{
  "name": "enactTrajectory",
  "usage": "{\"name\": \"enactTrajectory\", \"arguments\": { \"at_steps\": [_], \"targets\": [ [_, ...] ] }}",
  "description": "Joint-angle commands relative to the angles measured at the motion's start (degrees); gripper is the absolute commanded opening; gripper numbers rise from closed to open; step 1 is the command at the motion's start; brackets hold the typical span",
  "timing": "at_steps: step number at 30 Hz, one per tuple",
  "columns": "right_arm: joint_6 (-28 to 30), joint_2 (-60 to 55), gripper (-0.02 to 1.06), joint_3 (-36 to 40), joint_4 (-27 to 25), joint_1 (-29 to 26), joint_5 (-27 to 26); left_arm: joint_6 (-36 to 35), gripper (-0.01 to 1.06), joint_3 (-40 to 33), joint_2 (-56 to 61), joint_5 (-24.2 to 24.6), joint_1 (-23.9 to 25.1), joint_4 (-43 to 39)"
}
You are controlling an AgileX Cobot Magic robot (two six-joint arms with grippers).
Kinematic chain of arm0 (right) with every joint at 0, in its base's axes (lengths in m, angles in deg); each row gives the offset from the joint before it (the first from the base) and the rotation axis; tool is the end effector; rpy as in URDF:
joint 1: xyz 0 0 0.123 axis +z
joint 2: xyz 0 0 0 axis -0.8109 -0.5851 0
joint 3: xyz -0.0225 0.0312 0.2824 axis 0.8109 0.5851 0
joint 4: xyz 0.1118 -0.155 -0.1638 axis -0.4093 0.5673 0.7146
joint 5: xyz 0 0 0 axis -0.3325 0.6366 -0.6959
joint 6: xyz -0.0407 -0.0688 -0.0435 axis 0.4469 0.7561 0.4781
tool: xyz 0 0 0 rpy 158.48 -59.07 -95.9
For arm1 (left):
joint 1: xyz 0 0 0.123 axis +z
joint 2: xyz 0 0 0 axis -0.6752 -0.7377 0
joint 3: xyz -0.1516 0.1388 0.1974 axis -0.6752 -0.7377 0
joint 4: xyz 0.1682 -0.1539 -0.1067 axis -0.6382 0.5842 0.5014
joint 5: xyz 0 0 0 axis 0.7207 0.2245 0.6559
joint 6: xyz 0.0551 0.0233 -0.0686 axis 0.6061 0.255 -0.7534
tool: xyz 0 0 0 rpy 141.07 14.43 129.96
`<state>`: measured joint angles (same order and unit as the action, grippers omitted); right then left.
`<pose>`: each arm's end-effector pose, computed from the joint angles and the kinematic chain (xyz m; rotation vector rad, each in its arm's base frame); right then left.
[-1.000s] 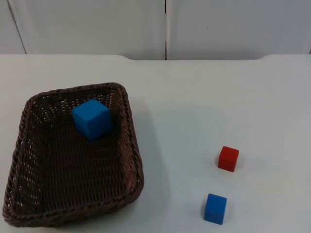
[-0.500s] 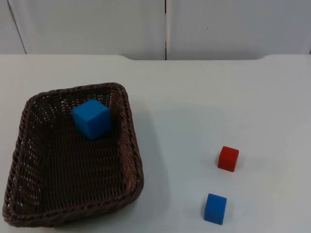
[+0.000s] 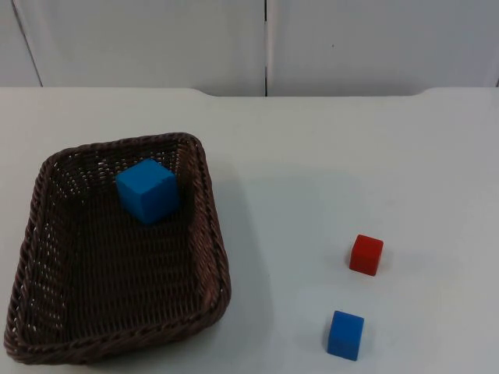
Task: Pick up the basket with the left hand and place the largest block into the basket with the right hand.
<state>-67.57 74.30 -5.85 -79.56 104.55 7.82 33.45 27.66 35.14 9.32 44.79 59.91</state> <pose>0.0001 -0.0098 0.2811 -0.8339 1.9047 0.4806 -0.0029 -0.0148 0.2776 0.0922 2.0560 -0.1221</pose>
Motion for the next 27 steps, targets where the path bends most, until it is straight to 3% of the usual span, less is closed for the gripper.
{"name": "enactTrajectory", "arguments": {
  "at_steps": [1, 22, 24, 25, 27],
  "targets": [
    [0.0, 0.2, 0.75, 0.2, 0.2, 0.1, 0.1, -0.5, 0.79, -0.3, 0.3, 0.1, 0.0, -0.4],
    [0.0, 0.2, 0.77, 0.2, 0.1, 0.1, 0.1, -0.5, 0.81, -0.3, 0.3, 0.1, 0.0, -0.4],
    [0.0, 0.2, 0.85, 0.2, 0.1, 0.1, 0.1, -0.5, 0.9, -0.3, 0.3, 0.1, 0.0, -0.4],
    [0.0, 0.2, 0.94, 0.2, 0.1, 0.1, 0.1, -0.5, 1.0, -0.3, 0.3, 0.1, 0.0, -0.4],
    [0.0, 0.2, 1.05, 0.2, 0.1, 0.1, 0.1, -0.5, 1.05, -0.3, 0.3, 0.1, 0.0, -0.4]
  ]
}}
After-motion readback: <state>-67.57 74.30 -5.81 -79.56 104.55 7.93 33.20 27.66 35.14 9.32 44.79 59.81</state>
